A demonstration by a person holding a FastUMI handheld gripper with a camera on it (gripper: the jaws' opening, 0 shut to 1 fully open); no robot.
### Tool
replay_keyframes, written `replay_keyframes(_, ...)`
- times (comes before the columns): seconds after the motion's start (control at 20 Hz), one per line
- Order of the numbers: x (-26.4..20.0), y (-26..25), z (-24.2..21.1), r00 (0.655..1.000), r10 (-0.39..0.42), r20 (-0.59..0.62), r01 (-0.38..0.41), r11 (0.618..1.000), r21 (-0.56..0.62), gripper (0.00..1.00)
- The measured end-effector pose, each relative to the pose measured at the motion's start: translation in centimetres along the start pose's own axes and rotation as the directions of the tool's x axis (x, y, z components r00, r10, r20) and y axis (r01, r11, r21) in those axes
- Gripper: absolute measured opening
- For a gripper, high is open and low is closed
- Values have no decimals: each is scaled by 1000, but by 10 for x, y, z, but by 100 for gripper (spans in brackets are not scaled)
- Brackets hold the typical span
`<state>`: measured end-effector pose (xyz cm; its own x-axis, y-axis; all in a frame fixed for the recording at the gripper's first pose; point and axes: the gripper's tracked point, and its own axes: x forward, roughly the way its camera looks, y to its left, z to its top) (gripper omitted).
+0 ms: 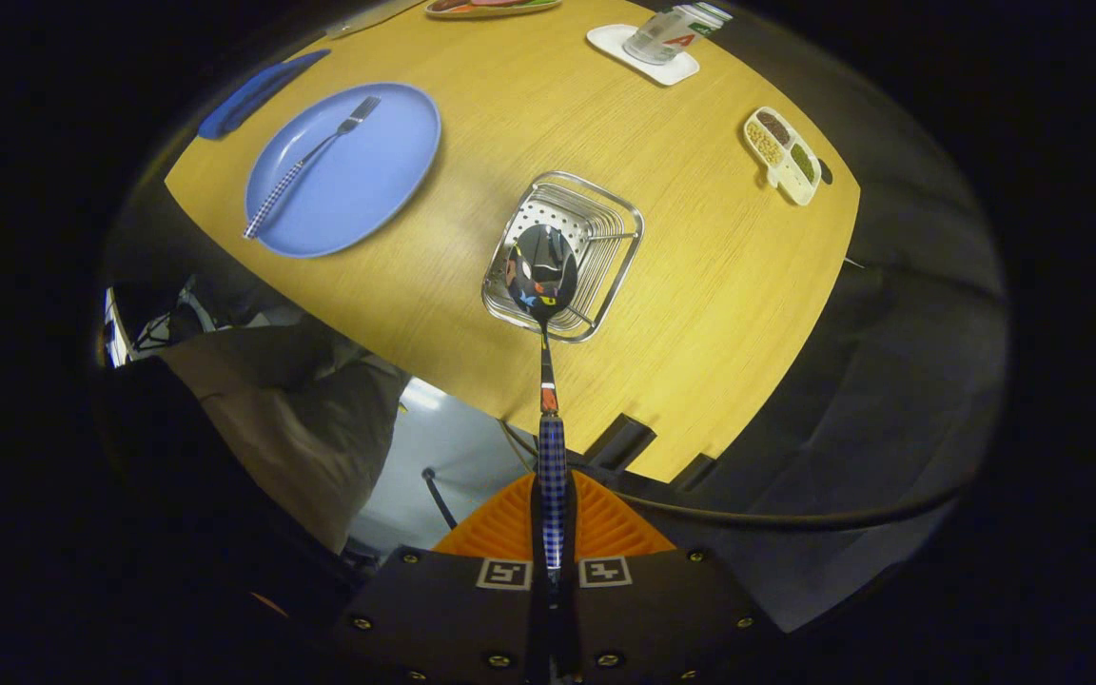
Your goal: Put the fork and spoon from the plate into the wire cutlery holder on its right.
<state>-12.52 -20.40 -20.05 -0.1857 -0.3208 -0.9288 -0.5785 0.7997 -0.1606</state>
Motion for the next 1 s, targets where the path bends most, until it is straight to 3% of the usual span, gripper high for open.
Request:
replay_keyframes(0.45, 12, -24, 23, 988, -13, -152, -6, 993, -118, 4)
replay_keyframes(0.75, 24, -29, 46, 966, 38, -256, -78, 986, -147, 4)
replay_keyframes(1.0, 24, -28, 64, 967, 48, -251, -93, 981, -172, 12)
